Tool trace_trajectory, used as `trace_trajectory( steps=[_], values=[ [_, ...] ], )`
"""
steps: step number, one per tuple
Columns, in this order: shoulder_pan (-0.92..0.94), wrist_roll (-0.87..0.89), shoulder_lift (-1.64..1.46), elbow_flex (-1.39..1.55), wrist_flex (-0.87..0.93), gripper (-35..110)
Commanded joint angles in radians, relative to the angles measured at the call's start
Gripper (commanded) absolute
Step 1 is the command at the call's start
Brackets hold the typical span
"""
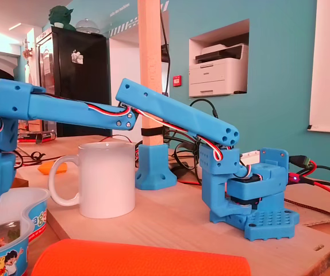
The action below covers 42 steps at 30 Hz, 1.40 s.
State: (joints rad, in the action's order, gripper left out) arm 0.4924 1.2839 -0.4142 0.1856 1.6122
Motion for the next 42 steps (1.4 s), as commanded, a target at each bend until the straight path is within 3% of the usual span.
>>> trace_trajectory(
  steps=[1, 42],
  values=[
    [0.002, 0.023, -0.072, -0.069, 0.011, 19],
    [-0.069, 0.089, 0.026, -0.141, 0.011, 19]
  ],
)
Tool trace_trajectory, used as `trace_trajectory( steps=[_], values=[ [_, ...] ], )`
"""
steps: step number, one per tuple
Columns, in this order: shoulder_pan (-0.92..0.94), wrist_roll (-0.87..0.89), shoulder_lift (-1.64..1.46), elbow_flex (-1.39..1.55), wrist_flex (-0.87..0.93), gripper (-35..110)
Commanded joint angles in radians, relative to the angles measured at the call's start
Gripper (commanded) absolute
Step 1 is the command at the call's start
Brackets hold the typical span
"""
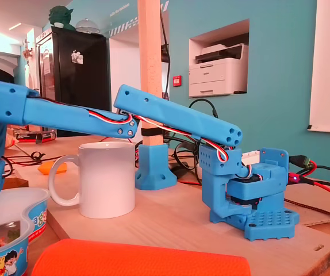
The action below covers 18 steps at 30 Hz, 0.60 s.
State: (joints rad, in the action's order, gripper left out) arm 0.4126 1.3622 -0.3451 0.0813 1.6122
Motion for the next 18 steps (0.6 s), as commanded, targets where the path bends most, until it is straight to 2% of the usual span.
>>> trace_trajectory(
  steps=[1, 18],
  values=[
    [0.012, 0.011, -0.044, -0.038, 0.011, 19],
    [0.061, 0.018, -0.044, -0.037, 0.011, 19]
  ],
)
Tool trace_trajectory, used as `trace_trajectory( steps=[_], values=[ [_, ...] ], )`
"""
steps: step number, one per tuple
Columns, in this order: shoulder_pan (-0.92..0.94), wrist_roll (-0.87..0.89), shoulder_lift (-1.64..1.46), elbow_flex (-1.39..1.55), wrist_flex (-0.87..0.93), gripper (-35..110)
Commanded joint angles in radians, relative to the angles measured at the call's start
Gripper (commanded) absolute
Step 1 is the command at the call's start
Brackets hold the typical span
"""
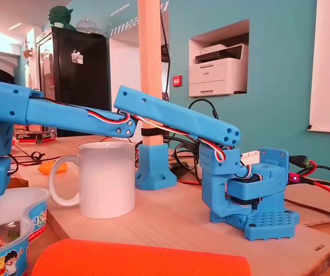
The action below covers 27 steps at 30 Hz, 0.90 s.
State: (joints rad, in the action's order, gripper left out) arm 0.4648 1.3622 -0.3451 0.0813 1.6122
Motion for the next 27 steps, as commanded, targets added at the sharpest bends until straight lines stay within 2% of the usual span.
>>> trace_trajectory(
  steps=[1, 27],
  values=[
    [0.009, 0.021, -0.044, -0.037, 0.011, 19],
    [-0.005, 0.031, -0.032, -0.037, 0.009, 17]
  ],
)
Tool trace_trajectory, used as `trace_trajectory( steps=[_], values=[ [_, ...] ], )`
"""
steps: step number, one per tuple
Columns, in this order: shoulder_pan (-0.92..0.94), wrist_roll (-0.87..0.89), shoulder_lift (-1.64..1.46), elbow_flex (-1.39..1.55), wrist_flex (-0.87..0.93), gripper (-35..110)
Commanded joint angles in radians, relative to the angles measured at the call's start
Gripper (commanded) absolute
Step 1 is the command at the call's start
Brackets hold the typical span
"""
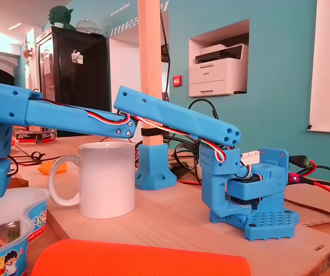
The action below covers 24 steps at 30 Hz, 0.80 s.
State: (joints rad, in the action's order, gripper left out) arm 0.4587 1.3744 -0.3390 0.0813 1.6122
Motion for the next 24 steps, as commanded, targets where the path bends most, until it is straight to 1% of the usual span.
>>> trace_trajectory(
  steps=[1, 4, 7, 10, 13, 18, 24],
  values=[
    [0.002, 0.018, -0.037, -0.037, 0.009, 16],
    [0.002, 0.018, -0.032, -0.037, 0.006, 11],
    [0.000, 0.018, -0.029, -0.028, -0.051, 9],
    [0.000, 0.018, -0.012, -0.017, -0.130, 10],
    [0.000, 0.018, 0.026, -0.017, -0.173, 14],
    [0.000, 0.018, 0.032, -0.017, -0.184, 19],
    [0.000, 0.009, 0.032, -0.017, -0.184, 20]
  ],
)
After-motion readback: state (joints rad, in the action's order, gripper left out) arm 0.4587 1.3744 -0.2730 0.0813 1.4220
